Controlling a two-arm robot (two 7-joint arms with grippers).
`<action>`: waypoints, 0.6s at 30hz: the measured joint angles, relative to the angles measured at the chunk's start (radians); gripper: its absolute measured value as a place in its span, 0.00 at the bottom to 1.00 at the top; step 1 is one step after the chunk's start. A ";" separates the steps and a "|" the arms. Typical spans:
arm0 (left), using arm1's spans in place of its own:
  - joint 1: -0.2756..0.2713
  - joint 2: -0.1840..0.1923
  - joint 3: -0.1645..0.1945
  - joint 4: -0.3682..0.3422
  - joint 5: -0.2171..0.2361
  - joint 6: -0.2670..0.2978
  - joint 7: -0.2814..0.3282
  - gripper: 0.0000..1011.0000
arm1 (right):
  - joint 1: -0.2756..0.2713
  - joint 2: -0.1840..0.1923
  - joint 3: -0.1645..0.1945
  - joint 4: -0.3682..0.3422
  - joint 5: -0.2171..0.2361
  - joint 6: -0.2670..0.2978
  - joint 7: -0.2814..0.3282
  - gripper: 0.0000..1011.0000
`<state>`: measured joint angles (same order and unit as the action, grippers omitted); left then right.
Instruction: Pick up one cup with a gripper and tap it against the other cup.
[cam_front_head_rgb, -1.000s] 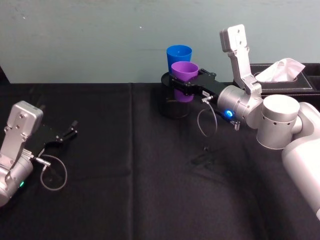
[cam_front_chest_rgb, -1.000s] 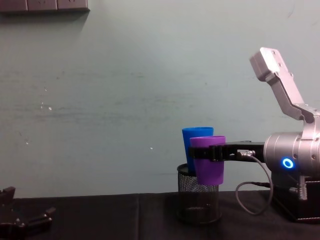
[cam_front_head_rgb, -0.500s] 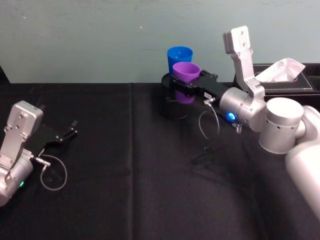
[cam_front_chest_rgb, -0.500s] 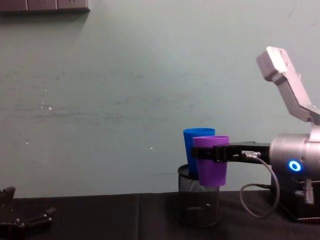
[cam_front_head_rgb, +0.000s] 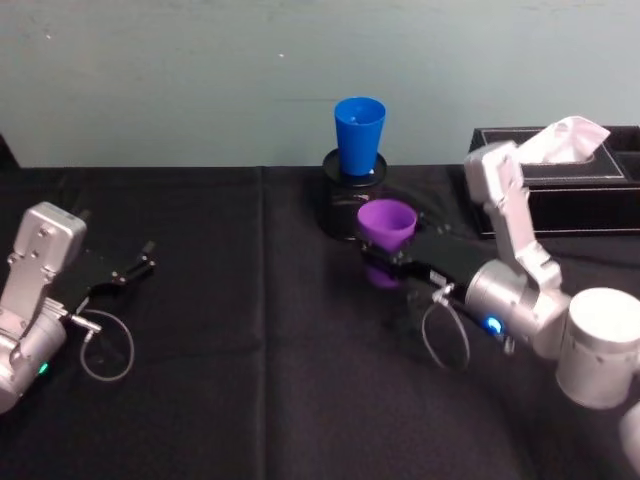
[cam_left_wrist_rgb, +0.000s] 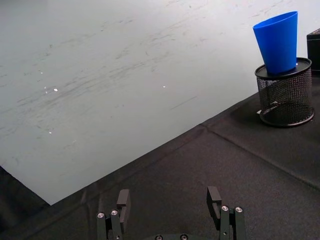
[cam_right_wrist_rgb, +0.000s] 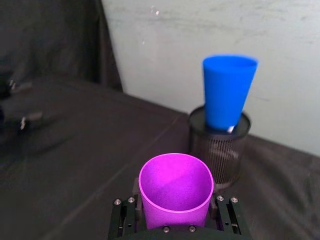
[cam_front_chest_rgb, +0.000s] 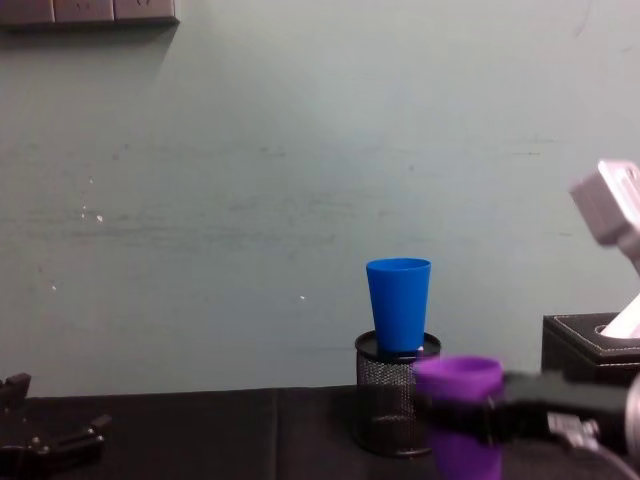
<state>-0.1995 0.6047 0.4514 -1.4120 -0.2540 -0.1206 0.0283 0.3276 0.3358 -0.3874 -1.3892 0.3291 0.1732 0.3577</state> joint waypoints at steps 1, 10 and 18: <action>0.000 0.000 0.000 0.000 0.000 0.000 0.000 0.99 | -0.012 0.004 -0.002 -0.005 -0.005 -0.007 -0.001 0.72; 0.000 0.000 0.000 0.000 0.000 0.000 0.000 0.99 | -0.083 -0.037 0.006 0.069 -0.046 -0.184 -0.024 0.72; 0.000 0.000 0.000 0.000 0.000 0.000 0.000 0.99 | -0.082 -0.069 0.015 0.129 -0.054 -0.229 -0.007 0.72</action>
<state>-0.1995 0.6047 0.4514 -1.4119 -0.2540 -0.1205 0.0283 0.2461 0.2673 -0.3721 -1.2602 0.2756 -0.0556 0.3510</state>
